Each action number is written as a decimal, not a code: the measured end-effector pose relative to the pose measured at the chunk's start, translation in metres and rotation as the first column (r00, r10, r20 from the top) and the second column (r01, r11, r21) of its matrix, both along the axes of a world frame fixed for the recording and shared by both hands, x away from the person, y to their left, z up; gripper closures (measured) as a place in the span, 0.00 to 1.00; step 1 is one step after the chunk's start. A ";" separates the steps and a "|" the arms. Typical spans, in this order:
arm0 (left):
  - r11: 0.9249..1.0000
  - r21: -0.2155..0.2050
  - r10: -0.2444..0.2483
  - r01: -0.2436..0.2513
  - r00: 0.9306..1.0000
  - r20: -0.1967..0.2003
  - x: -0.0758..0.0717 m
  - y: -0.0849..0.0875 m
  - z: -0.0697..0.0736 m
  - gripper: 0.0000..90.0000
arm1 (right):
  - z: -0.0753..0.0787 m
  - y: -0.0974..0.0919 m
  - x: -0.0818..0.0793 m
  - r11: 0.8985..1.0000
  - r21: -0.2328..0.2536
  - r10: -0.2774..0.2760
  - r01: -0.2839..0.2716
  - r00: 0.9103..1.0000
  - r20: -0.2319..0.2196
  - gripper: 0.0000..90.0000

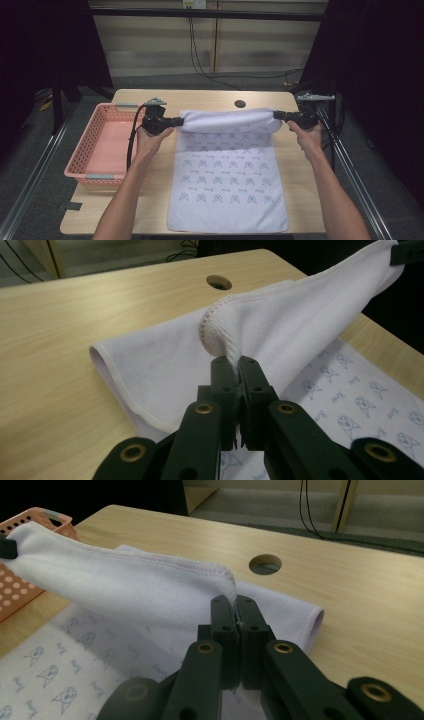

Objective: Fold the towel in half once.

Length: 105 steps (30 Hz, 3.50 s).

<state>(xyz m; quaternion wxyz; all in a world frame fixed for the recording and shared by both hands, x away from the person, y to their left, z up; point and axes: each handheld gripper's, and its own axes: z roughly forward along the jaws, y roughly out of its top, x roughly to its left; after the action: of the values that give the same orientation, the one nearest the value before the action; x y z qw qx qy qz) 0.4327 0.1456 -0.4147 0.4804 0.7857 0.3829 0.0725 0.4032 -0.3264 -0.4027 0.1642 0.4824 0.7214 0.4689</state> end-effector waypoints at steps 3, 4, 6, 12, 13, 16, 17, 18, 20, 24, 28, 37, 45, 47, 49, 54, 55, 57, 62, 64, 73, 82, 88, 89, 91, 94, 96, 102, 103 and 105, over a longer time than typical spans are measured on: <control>1.000 -0.024 -0.006 0.007 1.000 0.025 -0.002 0.003 0.011 0.97 | 0.012 0.002 -0.003 1.000 -0.005 0.007 -0.007 1.000 0.020 0.98; 0.999 -0.029 -0.012 0.013 0.999 0.038 -0.003 0.004 0.014 0.97 | 0.012 0.002 -0.003 1.000 -0.005 0.007 -0.007 1.000 0.020 0.98; 0.999 -0.052 -0.006 0.009 0.999 0.049 -0.005 0.006 0.021 0.97 | 0.020 0.002 -0.005 1.000 0.001 0.010 -0.010 0.999 0.034 0.98; 0.999 -0.046 -0.018 0.023 0.995 0.098 -0.016 0.004 0.050 0.97 | 0.049 -0.001 -0.017 0.999 0.043 0.011 -0.015 0.996 0.089 0.98; 0.999 -0.041 -0.029 0.034 0.993 0.113 -0.019 0.005 0.056 0.97 | 0.049 -0.001 -0.017 0.999 0.043 0.011 -0.015 0.996 0.089 0.98; 0.997 -0.061 -0.030 0.039 0.989 0.146 -0.028 0.012 0.077 0.97 | 0.067 -0.003 -0.030 0.999 0.039 0.027 -0.031 0.993 0.115 0.98; 0.997 -0.066 -0.027 0.038 0.987 0.155 -0.030 0.013 0.082 0.97 | 0.071 -0.002 -0.033 0.998 0.044 0.028 -0.033 0.993 0.118 0.98; 0.997 -0.070 -0.025 0.037 0.985 0.169 -0.034 0.014 0.087 0.97 | 0.075 -0.001 -0.037 0.998 0.046 0.032 -0.038 0.992 0.125 0.98; 0.995 -0.095 -0.020 0.039 0.982 0.190 -0.043 0.016 0.096 0.97 | 0.084 0.001 -0.043 0.998 0.043 0.041 -0.047 0.988 0.147 0.98; 0.993 -0.099 -0.040 0.064 0.974 0.221 -0.066 0.021 0.109 0.97 | 0.101 0.001 -0.070 0.995 0.053 0.070 -0.081 0.981 0.183 0.98; 0.991 -0.071 -0.094 0.112 0.972 0.216 -0.091 0.025 0.100 0.97 | 0.088 0.000 -0.092 0.993 0.041 0.103 -0.112 0.981 0.166 0.98; 0.982 -0.030 -0.184 0.186 0.980 0.080 -0.158 0.037 0.025 0.96 | 0.026 0.002 -0.158 0.980 0.055 0.185 -0.191 0.978 0.092 0.98; 0.965 0.050 -0.253 0.258 0.963 -0.097 -0.192 0.036 -0.040 0.96 | -0.040 0.008 -0.209 0.967 0.038 0.253 -0.251 0.966 -0.057 0.96; 0.962 0.068 -0.255 0.263 0.960 -0.115 -0.195 0.036 -0.046 0.96 | -0.054 0.010 -0.221 0.959 0.021 0.283 -0.282 0.950 -0.130 0.94; 0.961 0.071 -0.258 0.267 0.960 -0.113 -0.197 0.037 -0.047 0.95 | -0.057 0.010 -0.225 0.957 0.022 0.291 -0.291 0.945 -0.149 0.93; 0.948 0.054 -0.300 0.314 0.936 -0.184 -0.214 0.037 -0.053 0.95 | -0.060 0.015 -0.241 0.938 -0.020 0.338 -0.347 0.923 -0.183 0.93; 0.948 0.054 -0.300 0.314 0.936 -0.184 -0.214 0.037 -0.053 0.95 | -0.058 0.016 -0.243 0.934 -0.022 0.347 -0.357 0.919 -0.188 0.93; 0.934 0.125 -0.313 0.336 0.934 -0.173 -0.218 0.032 -0.051 0.88 | -0.056 0.016 -0.244 0.932 -0.023 0.350 -0.361 0.916 -0.196 0.94; 0.939 0.051 -0.328 0.339 0.933 -0.149 -0.211 0.038 -0.042 0.77 | -0.050 0.014 -0.233 0.943 -0.048 0.317 -0.330 0.931 -0.179 0.87; 0.954 0.012 -0.295 0.299 0.948 -0.121 -0.197 0.043 -0.037 0.74 | -0.051 0.011 -0.217 0.958 -0.037 0.276 -0.286 0.948 -0.160 0.82; 0.963 0.116 -0.230 0.242 0.967 -0.107 -0.138 0.009 -0.063 0.72 | -0.081 0.032 -0.130 0.968 -0.181 0.134 -0.176 0.966 -0.220 0.58; 0.965 0.131 -0.207 0.226 0.968 -0.144 -0.122 0.008 -0.084 0.73 | -0.094 0.032 -0.114 0.960 -0.240 0.094 -0.142 0.975 -0.200 0.83; 0.950 0.118 -0.269 0.289 0.950 -0.157 -0.141 0.004 -0.084 0.76 | -0.093 0.027 -0.131 0.960 -0.226 0.114 -0.164 0.969 -0.220 0.91; 0.947 0.119 -0.277 0.297 0.948 -0.157 -0.145 0.003 -0.084 0.76 | -0.092 0.023 -0.141 0.961 -0.223 0.113 -0.166 0.966 -0.231 0.92; 0.945 0.109 -0.288 0.309 0.942 -0.172 -0.151 0.001 -0.083 0.76 | -0.092 0.020 -0.151 0.961 -0.219 0.114 -0.168 0.964 -0.239 0.93; 0.943 0.100 -0.297 0.317 0.939 -0.174 -0.160 0.001 -0.084 0.77 | -0.091 0.016 -0.166 0.962 -0.208 0.122 -0.178 0.959 -0.255 0.93; 0.941 0.104 -0.301 0.322 0.937 -0.179 -0.167 0.002 -0.083 0.78 | -0.090 0.015 -0.171 0.963 -0.204 0.121 -0.178 0.957 -0.265 0.93; 0.930 0.121 -0.321 0.347 0.927 -0.193 -0.184 0.000 -0.080 0.78 | -0.089 0.010 -0.191 0.962 -0.188 0.139 -0.196 0.950 -0.280 0.93; 0.930 0.114 -0.321 0.348 0.925 -0.204 -0.187 0.000 -0.080 0.78 | -0.088 0.010 -0.196 0.960 -0.191 0.144 -0.205 0.946 -0.290 0.93; 0.925 0.097 -0.337 0.368 0.910 -0.241 -0.191 0.002 -0.079 0.77 | -0.087 0.010 -0.200 0.958 -0.198 0.145 -0.208 0.946 -0.292 0.92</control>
<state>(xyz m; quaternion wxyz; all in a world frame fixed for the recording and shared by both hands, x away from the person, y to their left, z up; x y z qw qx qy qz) 0.2419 0.1474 -0.4939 0.3838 0.8769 0.2792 -0.0761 0.2031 -0.3167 -0.4899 0.0738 0.4538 0.8263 0.3252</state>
